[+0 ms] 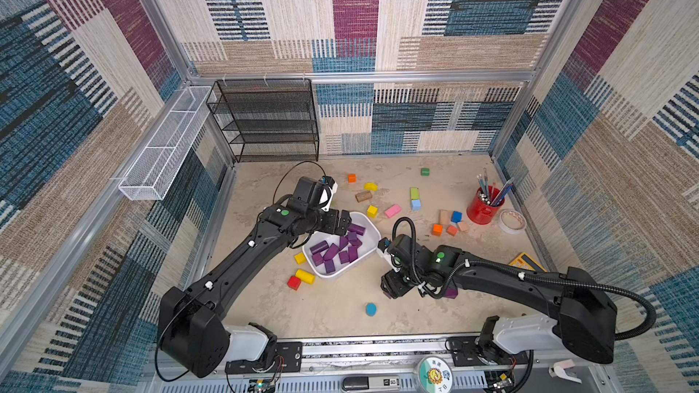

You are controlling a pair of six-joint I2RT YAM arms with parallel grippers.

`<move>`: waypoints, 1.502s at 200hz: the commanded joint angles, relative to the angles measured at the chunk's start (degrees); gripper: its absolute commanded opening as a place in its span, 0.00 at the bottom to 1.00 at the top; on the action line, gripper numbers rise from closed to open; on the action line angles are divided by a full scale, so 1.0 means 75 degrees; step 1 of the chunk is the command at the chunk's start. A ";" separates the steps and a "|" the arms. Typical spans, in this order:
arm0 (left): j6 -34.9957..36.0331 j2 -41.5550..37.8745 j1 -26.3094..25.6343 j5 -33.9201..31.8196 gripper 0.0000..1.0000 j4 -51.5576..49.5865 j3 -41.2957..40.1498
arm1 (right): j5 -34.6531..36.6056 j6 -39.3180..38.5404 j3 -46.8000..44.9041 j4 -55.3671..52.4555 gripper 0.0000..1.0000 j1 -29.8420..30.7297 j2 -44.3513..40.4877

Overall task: Pick purple bricks into the storage bin
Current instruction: Pick up the building block from the center of the board.

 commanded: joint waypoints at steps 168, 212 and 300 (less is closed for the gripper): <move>0.0047 0.0036 0.0052 0.0136 0.99 0.0128 -0.0033 | 0.0691 0.0026 0.0832 -0.0670 0.60 0.0286 0.1722; 0.0034 0.0016 0.0087 0.0156 0.99 0.0128 -0.0030 | 0.0681 0.0101 0.0828 -0.0842 0.56 0.0285 0.1792; 0.0022 -0.0008 0.0122 0.0194 0.99 0.0128 -0.0020 | 0.0645 0.0097 0.0744 -0.0679 0.44 0.0318 0.1849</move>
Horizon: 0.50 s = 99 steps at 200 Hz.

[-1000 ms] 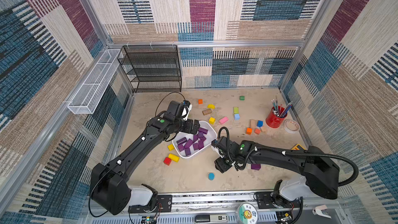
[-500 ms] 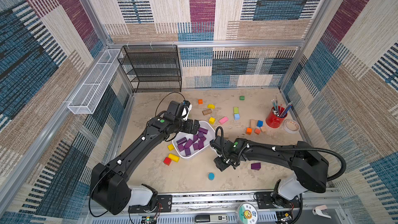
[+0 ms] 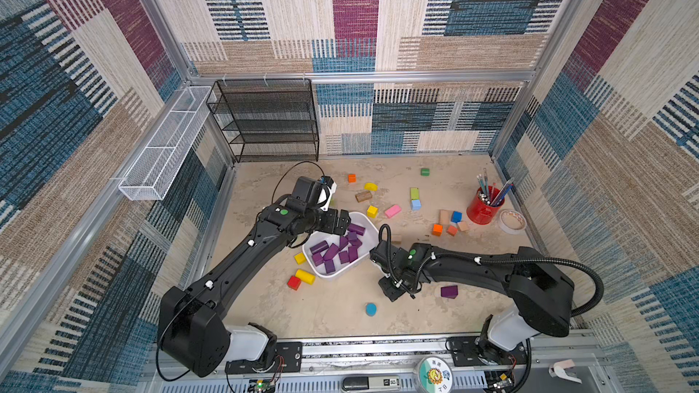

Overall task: Pick purple bricks into the storage bin
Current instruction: Pick up the building block from the center of the board.

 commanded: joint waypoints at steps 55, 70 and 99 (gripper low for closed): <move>-0.0001 -0.0055 0.0075 0.0023 0.99 0.0118 -0.0004 | 0.0152 0.0028 0.0123 0.0023 0.35 0.0030 0.0075; -0.0008 -0.0043 0.0094 0.0008 0.99 0.0120 -0.0005 | 0.0252 0.0029 0.0211 -0.0082 0.33 0.0028 0.0045; -0.0048 -0.0054 0.0187 0.0078 0.99 0.0121 0.0007 | 0.0426 0.0032 0.0401 -0.0165 0.31 0.0030 -0.0178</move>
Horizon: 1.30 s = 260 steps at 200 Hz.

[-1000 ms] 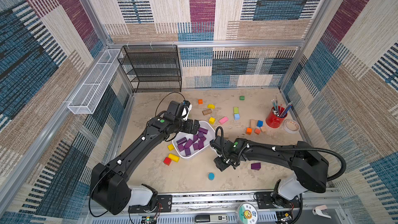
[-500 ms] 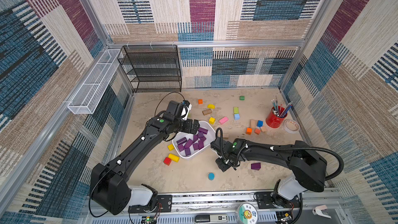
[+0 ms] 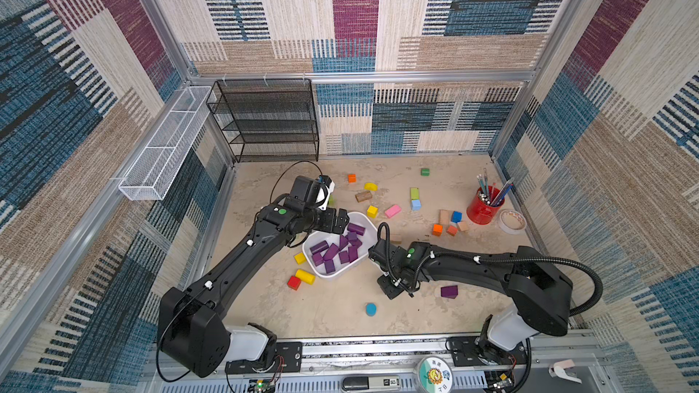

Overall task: Pick purple bricks into the storage bin
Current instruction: Pick up the building block from the center of the board, then place the building block in the storage box.

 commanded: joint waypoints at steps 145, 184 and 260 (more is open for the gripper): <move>-0.0276 -0.0116 0.0682 0.0214 0.99 0.0156 -0.0001 | 0.0413 -0.0550 0.1732 0.0048 0.30 0.0003 -0.0414; -0.0335 -0.0140 0.0913 0.0261 0.99 0.0224 -0.0021 | 0.0484 -0.0875 0.2565 0.0187 0.30 -0.0065 0.0260; -0.0559 -0.0129 0.1632 0.0418 0.99 0.0301 -0.0039 | 0.0356 -0.1146 0.3509 0.1031 0.29 -0.0390 0.1483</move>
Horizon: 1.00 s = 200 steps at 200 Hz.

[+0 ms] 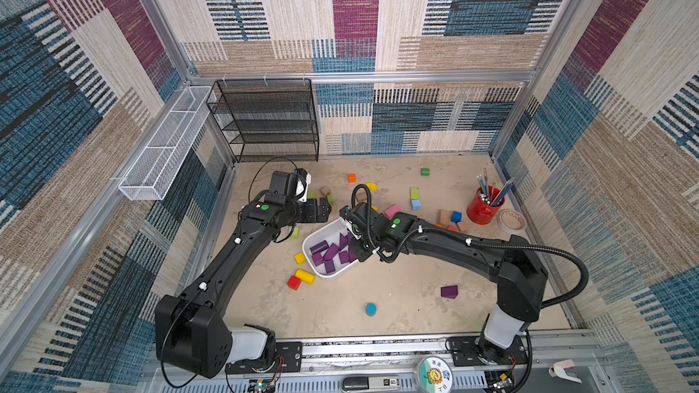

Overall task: Pick purple bricks into the storage bin
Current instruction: Place the building block in the storage box.

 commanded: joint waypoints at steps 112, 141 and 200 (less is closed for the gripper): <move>-0.0527 0.0185 0.1121 0.0658 0.99 0.0191 0.0055 | 0.0123 0.0193 0.0655 0.2348 0.28 -0.0239 0.1282; -0.0596 0.0219 0.1276 0.0796 0.99 0.0241 0.0043 | 0.0034 0.0392 0.0555 0.2787 0.28 -0.0236 0.1491; -0.0668 0.0290 0.1465 0.0929 0.98 0.0291 0.0031 | -0.0131 0.0514 0.0374 0.3422 0.28 -0.0225 0.1885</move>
